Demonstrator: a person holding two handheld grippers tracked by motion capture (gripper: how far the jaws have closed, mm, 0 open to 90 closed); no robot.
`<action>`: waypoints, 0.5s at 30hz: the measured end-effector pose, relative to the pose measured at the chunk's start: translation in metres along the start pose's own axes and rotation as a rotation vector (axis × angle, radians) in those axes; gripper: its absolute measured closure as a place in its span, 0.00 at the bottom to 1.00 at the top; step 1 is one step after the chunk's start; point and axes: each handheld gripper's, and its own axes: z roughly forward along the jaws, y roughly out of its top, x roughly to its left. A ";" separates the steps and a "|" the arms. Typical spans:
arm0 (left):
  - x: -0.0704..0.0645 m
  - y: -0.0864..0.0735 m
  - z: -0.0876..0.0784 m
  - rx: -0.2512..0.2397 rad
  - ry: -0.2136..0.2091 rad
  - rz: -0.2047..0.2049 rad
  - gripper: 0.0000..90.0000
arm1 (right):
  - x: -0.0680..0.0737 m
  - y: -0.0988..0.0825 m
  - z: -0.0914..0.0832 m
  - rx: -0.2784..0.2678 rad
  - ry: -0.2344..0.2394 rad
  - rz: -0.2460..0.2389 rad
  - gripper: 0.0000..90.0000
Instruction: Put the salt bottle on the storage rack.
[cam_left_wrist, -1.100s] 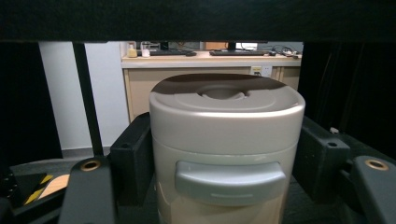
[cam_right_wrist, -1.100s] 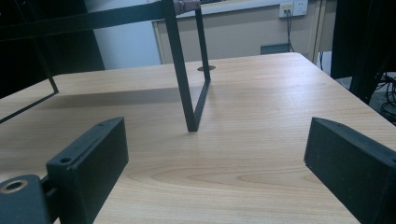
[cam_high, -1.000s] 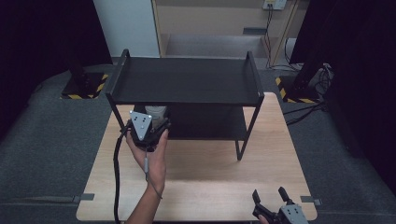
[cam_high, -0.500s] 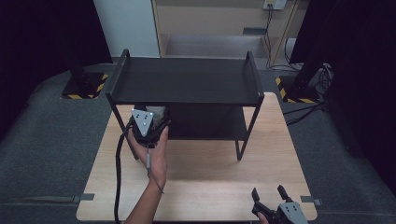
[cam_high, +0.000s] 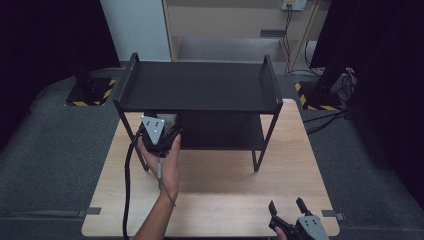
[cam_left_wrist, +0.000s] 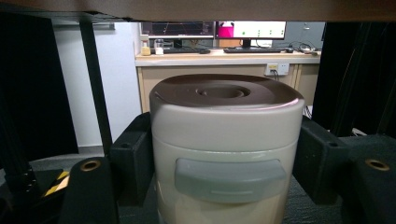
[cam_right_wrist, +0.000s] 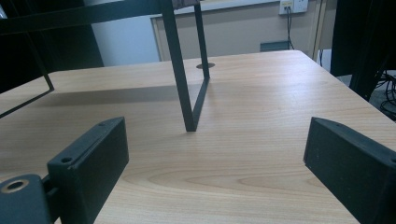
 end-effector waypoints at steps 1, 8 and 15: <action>0.001 0.000 0.000 0.000 -0.003 -0.002 0.34 | 0.000 0.000 0.000 0.000 0.000 0.000 0.07; 0.001 0.000 0.000 0.002 -0.003 -0.001 0.34 | 0.001 0.001 0.000 0.000 0.005 -0.004 0.07; 0.000 0.000 0.000 0.000 0.001 0.005 0.34 | 0.002 0.001 0.000 -0.002 0.006 -0.005 0.07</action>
